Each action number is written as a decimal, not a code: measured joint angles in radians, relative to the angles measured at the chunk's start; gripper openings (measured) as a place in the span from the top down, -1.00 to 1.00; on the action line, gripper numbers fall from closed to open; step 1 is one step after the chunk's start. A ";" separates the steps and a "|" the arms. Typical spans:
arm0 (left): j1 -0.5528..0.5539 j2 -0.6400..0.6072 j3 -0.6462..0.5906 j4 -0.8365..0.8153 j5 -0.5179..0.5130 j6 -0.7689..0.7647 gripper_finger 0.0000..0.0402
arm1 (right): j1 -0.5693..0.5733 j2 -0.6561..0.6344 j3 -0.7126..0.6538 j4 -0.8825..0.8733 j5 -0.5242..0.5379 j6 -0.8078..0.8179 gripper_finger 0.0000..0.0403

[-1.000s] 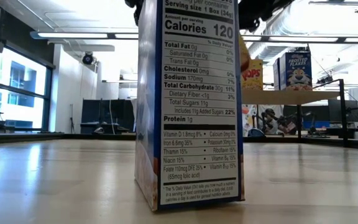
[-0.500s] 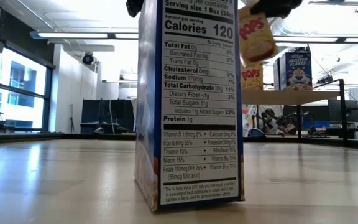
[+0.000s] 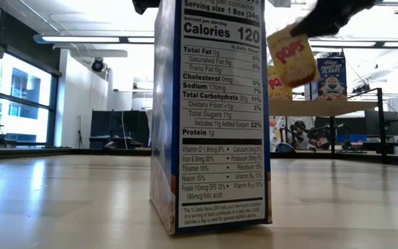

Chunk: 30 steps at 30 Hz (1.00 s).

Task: Stack cereal on shelf
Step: Put the top yellow cereal box on the shelf aligned with the other yellow cereal box

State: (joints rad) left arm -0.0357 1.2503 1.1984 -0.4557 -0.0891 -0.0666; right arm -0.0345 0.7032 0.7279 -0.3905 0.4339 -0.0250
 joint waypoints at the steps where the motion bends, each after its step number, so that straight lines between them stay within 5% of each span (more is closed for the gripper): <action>1: 0.000 0.000 0.000 0.000 0.000 0.000 -0.22 | 0.000 -0.023 -0.032 0.033 0.005 0.002 0.15; 13: 0.000 0.002 0.000 -0.004 0.000 0.000 -0.22 | 0.000 -0.220 -0.234 0.299 0.089 -0.031 0.15; 30: 0.000 0.002 0.000 -0.004 0.000 0.026 -0.22 | -0.023 -0.136 -0.347 0.570 0.265 -0.087 0.15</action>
State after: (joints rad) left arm -0.0357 1.2518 1.1984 -0.4595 -0.0891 -0.0402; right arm -0.0580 0.5671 0.3809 0.1795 0.6987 -0.1117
